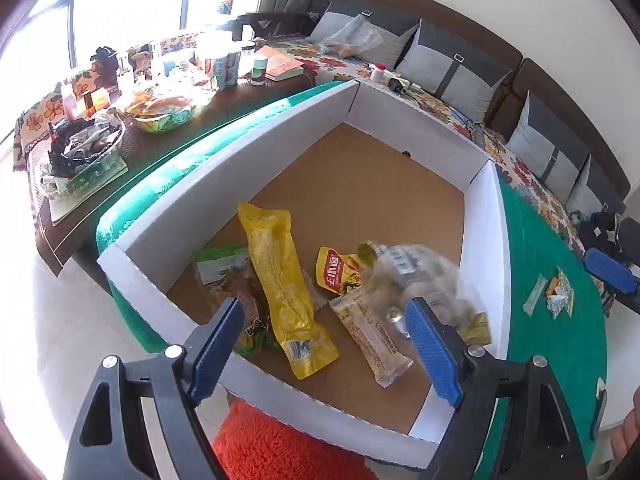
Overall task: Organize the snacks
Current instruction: 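Carry both packets over the white box and open both tools, then bring both open tools back over the remaining packets on the cloth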
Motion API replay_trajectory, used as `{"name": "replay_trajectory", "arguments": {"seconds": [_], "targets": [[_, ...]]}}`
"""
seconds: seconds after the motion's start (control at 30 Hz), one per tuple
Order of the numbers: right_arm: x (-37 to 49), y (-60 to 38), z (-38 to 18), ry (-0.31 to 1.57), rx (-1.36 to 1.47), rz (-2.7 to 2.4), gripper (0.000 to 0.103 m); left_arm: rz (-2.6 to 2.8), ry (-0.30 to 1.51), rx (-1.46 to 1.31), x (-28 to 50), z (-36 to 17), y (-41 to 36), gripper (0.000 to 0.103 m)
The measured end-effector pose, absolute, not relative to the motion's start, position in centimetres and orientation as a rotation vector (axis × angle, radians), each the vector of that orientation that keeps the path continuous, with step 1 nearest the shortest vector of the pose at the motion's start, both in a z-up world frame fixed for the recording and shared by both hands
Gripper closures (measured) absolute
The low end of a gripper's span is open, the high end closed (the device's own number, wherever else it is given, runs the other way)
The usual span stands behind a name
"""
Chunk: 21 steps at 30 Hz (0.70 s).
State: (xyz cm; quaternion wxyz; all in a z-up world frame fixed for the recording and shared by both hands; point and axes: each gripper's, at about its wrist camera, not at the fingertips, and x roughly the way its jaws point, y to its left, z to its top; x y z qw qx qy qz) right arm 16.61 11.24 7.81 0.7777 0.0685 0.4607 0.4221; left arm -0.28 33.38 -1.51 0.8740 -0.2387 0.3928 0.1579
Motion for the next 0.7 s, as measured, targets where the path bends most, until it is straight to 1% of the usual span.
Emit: {"name": "replay_trajectory", "arguments": {"seconds": [0.07,0.13,0.2,0.23,0.3,0.33,0.43,0.47,0.57,0.7], "targets": [[16.3,9.3,8.2,0.950,0.142,0.902,0.031,0.339,0.791,-0.529,-1.3,-1.6,33.9,0.018],[16.3,7.2,8.8,0.901,0.097,0.860,0.031,0.335,0.770,-0.528,-1.7,-1.3,33.2,0.018],[16.8,4.9,8.9,0.868,0.054,0.810,0.030,0.295,0.763,-0.512,-1.1,-0.8,31.5,0.018],[17.1,3.5,8.6,0.859,0.031,0.777,0.028,0.263,0.762,-0.497,-0.6,-0.3,30.2,0.018],[17.9,0.3,6.9,0.868,-0.015,0.695,0.026,0.184,0.756,-0.449,0.2,1.3,26.7,0.017],[18.3,-1.6,5.7,0.879,-0.040,0.647,0.026,0.141,0.755,-0.417,0.6,1.9,24.7,0.015],[19.1,-7.8,1.0,0.912,-0.137,0.459,0.026,0.007,0.756,-0.306,1.9,3.2,18.3,0.003],[19.2,-10.1,-0.7,0.930,-0.166,0.394,0.026,-0.038,0.759,-0.270,2.3,3.3,16.1,0.001],[19.1,-16.8,-4.7,0.975,-0.195,0.239,0.026,-0.176,0.812,-0.193,3.8,2.0,9.8,0.001],[18.2,-23.8,-7.6,0.981,-0.159,0.106,0.026,-0.268,0.932,-0.117,6.4,-3.2,3.1,0.001]]}}
